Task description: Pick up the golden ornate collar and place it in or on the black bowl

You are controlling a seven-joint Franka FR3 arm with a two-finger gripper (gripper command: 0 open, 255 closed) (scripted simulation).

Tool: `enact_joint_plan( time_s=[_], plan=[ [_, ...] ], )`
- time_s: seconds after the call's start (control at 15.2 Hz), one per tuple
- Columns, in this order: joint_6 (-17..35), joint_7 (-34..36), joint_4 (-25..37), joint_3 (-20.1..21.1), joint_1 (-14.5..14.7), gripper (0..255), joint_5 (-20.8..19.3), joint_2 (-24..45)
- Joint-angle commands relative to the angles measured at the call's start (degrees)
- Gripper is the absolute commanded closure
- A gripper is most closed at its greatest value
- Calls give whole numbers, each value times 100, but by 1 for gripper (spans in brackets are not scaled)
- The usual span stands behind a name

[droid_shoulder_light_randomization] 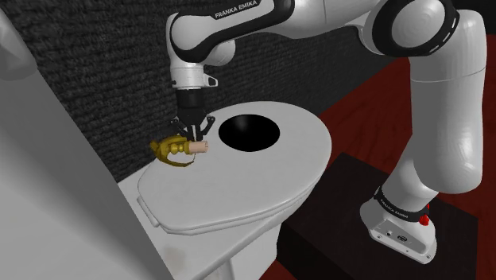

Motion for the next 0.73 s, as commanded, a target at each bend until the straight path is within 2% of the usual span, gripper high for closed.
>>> enact_joint_plan(
  time_s=[0.0,0.26,0.66],
  plan=[
    [19,0,-18,3,11,255,-2,37],
    [6,-4,-24,2,4,255,3,20],
    [-383,114,290,20,-4,255,11,-77]
  ],
)
